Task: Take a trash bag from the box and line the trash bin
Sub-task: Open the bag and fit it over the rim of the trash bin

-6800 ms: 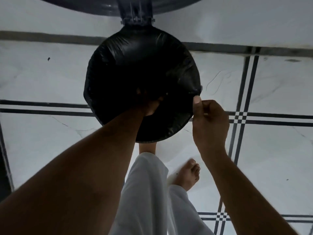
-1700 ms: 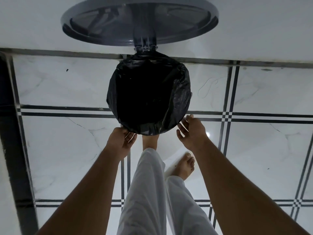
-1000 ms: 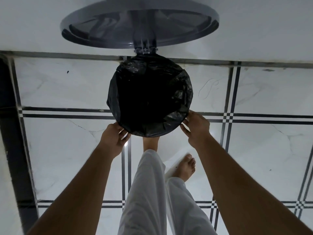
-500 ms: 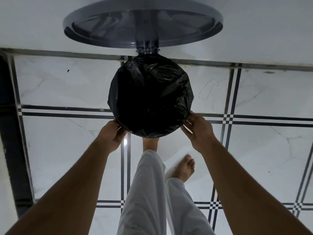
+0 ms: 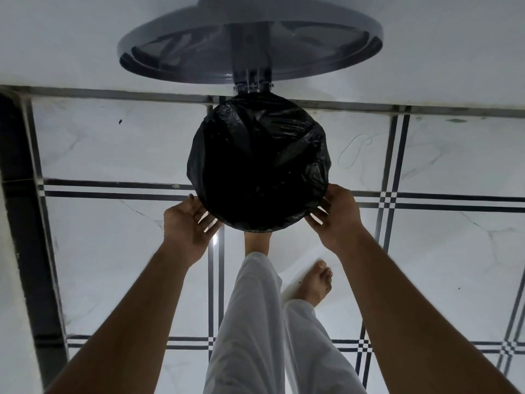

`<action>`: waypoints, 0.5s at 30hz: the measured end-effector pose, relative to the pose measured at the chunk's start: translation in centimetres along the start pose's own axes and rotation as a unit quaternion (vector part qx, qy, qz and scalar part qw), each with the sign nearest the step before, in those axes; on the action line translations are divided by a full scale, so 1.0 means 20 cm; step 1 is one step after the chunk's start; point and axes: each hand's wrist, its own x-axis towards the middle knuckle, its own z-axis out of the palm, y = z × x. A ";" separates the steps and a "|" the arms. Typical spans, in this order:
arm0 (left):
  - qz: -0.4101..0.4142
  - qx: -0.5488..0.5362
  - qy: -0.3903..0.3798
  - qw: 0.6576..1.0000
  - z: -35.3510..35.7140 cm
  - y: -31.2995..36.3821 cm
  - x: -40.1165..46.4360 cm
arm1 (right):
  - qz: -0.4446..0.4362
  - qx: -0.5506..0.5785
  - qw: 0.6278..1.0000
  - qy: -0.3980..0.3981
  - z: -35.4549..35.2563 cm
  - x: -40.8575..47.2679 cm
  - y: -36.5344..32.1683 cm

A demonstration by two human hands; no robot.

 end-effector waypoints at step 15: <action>0.321 0.251 0.214 0.888 0.23 0.07 0.02 | -0.277 -0.180 0.939 0.095 0.18 -0.09 0.03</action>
